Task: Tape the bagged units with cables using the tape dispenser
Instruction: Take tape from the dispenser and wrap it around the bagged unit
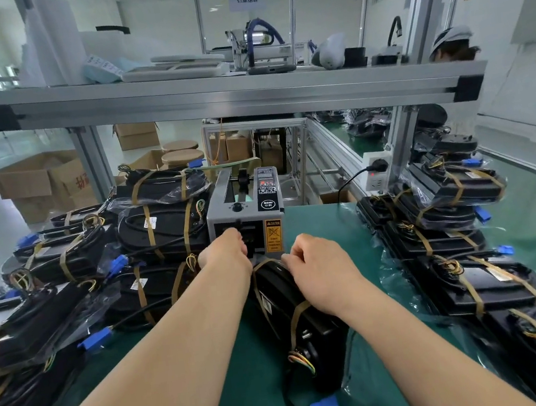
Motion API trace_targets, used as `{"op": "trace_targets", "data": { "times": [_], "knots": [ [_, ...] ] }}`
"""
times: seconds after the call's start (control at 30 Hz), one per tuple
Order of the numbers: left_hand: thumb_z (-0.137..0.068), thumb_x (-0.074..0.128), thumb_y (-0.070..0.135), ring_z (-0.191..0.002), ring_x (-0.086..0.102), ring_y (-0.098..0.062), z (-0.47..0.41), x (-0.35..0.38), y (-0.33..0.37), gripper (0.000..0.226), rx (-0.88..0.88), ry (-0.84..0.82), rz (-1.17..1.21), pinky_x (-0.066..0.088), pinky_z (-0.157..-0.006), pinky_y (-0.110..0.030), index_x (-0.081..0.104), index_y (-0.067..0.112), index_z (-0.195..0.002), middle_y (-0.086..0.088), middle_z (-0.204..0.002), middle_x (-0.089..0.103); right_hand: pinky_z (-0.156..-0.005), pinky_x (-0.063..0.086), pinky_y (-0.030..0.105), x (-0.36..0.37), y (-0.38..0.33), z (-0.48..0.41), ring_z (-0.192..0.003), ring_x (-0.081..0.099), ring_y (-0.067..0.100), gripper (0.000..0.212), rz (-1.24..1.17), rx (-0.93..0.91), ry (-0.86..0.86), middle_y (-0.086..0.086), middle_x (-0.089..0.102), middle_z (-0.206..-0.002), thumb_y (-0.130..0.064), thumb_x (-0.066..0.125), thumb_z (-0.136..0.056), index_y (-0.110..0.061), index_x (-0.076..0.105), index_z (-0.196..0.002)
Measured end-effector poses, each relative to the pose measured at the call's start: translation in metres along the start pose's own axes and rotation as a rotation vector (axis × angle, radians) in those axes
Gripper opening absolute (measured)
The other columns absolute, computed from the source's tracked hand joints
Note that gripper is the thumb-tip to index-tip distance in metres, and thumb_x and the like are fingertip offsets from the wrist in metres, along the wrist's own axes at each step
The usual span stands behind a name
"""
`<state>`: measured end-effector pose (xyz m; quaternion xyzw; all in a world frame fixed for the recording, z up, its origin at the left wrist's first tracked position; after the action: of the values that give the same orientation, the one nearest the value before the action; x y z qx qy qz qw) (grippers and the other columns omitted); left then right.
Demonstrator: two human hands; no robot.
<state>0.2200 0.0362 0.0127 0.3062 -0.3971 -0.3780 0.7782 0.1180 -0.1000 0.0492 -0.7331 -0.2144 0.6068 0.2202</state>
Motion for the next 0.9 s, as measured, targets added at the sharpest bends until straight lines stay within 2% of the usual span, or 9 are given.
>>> {"op": "trace_targets", "data": {
  "times": [0.03,0.1,0.23,0.3,0.4,0.63,0.8,0.9],
  "knots": [
    [-0.092,0.051,0.006,-0.047,0.032,-0.010,0.001,-0.002,-0.001,0.025,-0.013,0.037,0.070,0.029,-0.036,-0.012,0.045,0.012,-0.069,0.003,-0.061,0.039,-0.074,0.044,0.034,0.000,0.000,0.001,-0.083,0.054,0.020,0.032,-0.016,0.004,-0.008,-0.006,0.056,-0.081,-0.035,0.051,-0.102,-0.028,0.042,-0.072],
    [-0.085,0.063,0.007,-0.041,0.039,-0.007,0.015,-0.012,0.002,0.018,0.112,0.110,0.030,0.030,-0.035,-0.012,0.054,0.010,-0.070,0.003,-0.054,0.048,-0.076,0.047,0.035,0.001,0.000,0.004,-0.083,0.056,0.020,0.030,-0.053,0.014,-0.029,-0.005,0.058,-0.081,-0.037,0.050,-0.102,-0.026,0.046,-0.074],
    [-0.084,0.071,0.016,-0.044,0.045,-0.006,0.055,-0.031,0.003,0.020,0.350,-0.191,-0.323,0.040,-0.048,-0.019,0.066,0.016,-0.064,0.004,-0.054,0.055,-0.077,0.046,0.036,0.004,-0.002,0.003,-0.088,0.058,0.024,0.028,-0.066,0.025,-0.056,-0.001,0.061,-0.087,-0.038,0.051,-0.102,-0.024,0.048,-0.078],
    [-0.084,0.071,0.018,-0.045,0.045,-0.004,0.073,-0.041,-0.001,0.023,0.415,-0.312,-0.480,0.040,-0.047,-0.015,0.069,0.016,-0.061,0.004,-0.057,0.056,-0.077,0.043,0.035,0.005,-0.002,0.001,-0.090,0.057,0.025,0.029,-0.059,0.029,-0.077,-0.001,0.058,-0.087,-0.036,0.050,-0.102,-0.025,0.046,-0.075],
    [-0.084,0.070,0.018,-0.044,0.049,0.004,0.089,-0.047,-0.012,0.022,0.468,-0.368,-0.592,0.038,-0.044,-0.008,0.076,0.021,-0.063,0.012,-0.054,0.059,-0.074,0.040,0.034,0.007,-0.004,-0.002,-0.088,0.054,0.024,0.032,-0.054,0.035,-0.092,-0.003,0.055,-0.082,-0.034,0.050,-0.101,-0.024,0.044,-0.072],
    [-0.084,0.070,0.014,-0.040,0.049,0.006,0.094,-0.046,-0.012,0.037,0.475,-0.341,-0.614,0.037,-0.042,-0.007,0.069,0.026,-0.048,0.013,-0.046,0.057,-0.072,0.040,0.035,0.007,-0.007,0.001,-0.088,0.056,0.025,0.030,-0.064,0.034,-0.085,-0.002,0.057,-0.081,-0.033,0.051,-0.099,-0.022,0.046,-0.072],
    [-0.082,0.072,0.016,-0.056,0.063,0.004,0.097,-0.047,-0.014,0.026,0.510,-0.260,-0.629,0.046,-0.050,-0.010,0.074,0.024,-0.057,0.007,-0.063,0.071,-0.071,0.040,0.035,0.008,-0.009,0.003,-0.087,0.056,0.023,0.029,-0.073,0.033,-0.080,-0.004,0.057,-0.080,-0.032,0.051,-0.100,-0.022,0.047,-0.073],
    [-0.082,0.072,0.020,-0.065,0.065,-0.003,0.098,-0.049,-0.017,0.023,0.524,-0.204,-0.642,0.052,-0.060,-0.021,0.073,0.025,-0.059,0.004,-0.069,0.073,-0.070,0.038,0.033,0.008,-0.009,0.003,-0.084,0.054,0.021,0.029,-0.075,0.032,-0.075,-0.007,0.055,-0.078,-0.032,0.051,-0.100,-0.023,0.047,-0.073]
  ]
}}
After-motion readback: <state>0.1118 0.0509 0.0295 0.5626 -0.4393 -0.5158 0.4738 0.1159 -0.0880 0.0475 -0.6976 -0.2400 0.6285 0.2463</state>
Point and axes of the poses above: each hand's wrist, its own z-axis away from the middle knuckle, its own x-axis out of the palm, y = z × x, the point moved 3 cm from there along -z, towards the middle knuckle
